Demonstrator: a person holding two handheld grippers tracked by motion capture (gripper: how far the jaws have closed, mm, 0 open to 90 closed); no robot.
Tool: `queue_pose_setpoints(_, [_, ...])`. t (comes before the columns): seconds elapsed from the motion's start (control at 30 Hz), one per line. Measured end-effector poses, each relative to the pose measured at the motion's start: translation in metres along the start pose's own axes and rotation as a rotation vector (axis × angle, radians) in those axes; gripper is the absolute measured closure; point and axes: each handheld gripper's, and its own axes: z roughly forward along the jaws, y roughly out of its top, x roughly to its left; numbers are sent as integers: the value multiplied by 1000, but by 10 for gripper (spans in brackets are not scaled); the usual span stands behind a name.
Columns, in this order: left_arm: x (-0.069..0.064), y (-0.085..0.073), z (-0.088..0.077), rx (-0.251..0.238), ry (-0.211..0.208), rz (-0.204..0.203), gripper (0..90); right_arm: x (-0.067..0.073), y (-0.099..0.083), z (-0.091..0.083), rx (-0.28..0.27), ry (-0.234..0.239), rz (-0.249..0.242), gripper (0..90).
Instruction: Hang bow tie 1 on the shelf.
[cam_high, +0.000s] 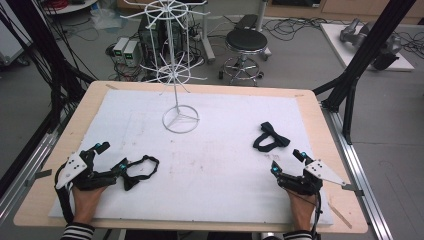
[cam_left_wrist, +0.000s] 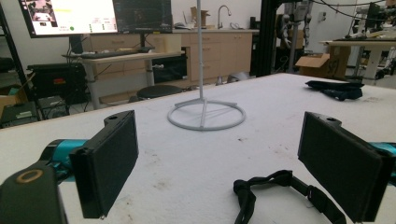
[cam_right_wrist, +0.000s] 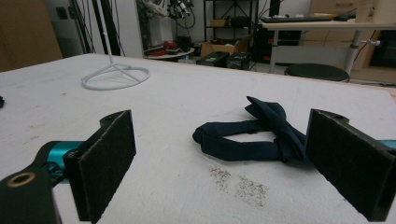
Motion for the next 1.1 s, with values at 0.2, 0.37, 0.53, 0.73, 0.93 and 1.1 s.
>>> queue_pose_setpoints(0.2, [0, 0, 0, -3, 1, 0, 126, 0, 1, 0, 1, 3, -9, 84])
queue_pose_setpoints(0.37, [0, 0, 0, -3, 0, -1, 126, -1, 2, 0, 14, -10, -19, 84])
queue_pose_setpoints(0.53, [0, 0, 0, -3, 1, 0, 126, -6, 13, -1, 53, -12, -5, 84])
queue_pose_setpoints(0.73, [0, 0, 0, -3, 1, -1, 126, -12, 28, -1, 81, -3, -5, 84])
queue_pose_setpoints(0.93, [0, 0, 0, -2, 1, 0, 126, -18, 44, 5, 122, 30, -4, 84])
queue_pose_setpoints(1.1, [0, 0, 0, -3, 1, 0, 126, -23, 55, 10, 153, 41, -22, 84])
